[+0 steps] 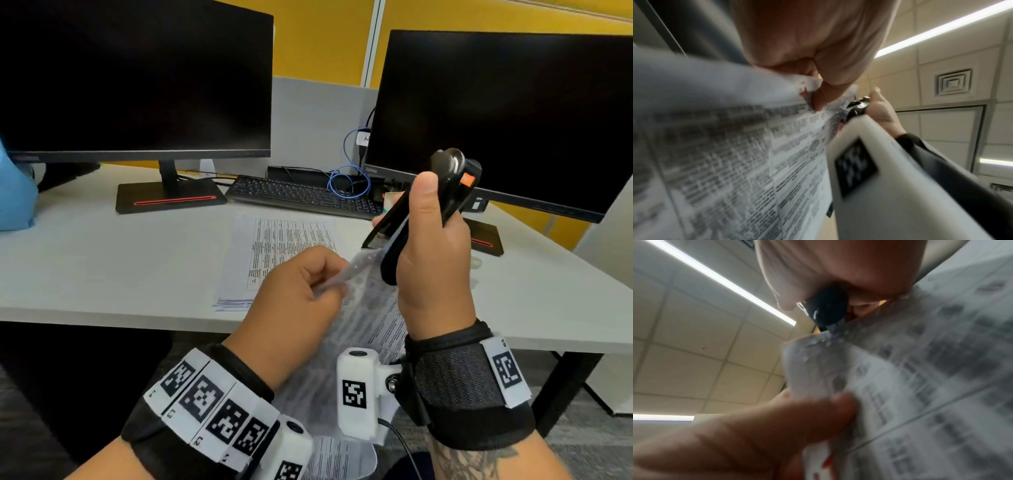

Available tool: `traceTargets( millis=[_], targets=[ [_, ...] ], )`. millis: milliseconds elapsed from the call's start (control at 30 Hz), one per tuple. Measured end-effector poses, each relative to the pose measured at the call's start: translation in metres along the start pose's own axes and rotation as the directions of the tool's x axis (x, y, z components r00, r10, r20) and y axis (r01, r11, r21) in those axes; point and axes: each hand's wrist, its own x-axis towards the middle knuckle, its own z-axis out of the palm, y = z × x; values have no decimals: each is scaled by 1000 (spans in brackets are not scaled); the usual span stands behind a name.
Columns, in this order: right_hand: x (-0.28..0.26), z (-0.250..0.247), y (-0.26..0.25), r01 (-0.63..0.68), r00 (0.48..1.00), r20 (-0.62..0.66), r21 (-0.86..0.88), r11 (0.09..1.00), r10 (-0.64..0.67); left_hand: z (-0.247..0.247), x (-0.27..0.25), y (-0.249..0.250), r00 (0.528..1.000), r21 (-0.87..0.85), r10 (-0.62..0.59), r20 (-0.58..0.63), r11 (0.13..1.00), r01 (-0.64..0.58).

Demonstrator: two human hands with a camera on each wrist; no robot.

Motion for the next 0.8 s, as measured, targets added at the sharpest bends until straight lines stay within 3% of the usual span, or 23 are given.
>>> traceTargets(
  millis=[100,200,333,533,633,800],
  targets=[
    [-6,-11,6,102,994,-51,9,995,-101,-9,3,-4,987,-82,42,-152,995,-55],
    [-14,-20,11,232,969,-74,-41,972,-234,-16,7,-5,973,-111,91,-213,987,-117],
    [-21,-24,15,274,960,-45,-40,961,-275,-16,6,-5,967,-103,151,-205,979,-174],
    [-19,-25,20,291,952,-76,-70,954,-296,-15,3,-3,976,-129,109,-189,982,-135],
    [-17,-23,18,256,963,-69,-64,965,-260,-14,3,5,977,-89,80,-196,991,-99],
    [-11,-8,3,32,999,-36,-21,999,-33,-6,1,11,987,-108,-35,-160,994,18]
  ],
)
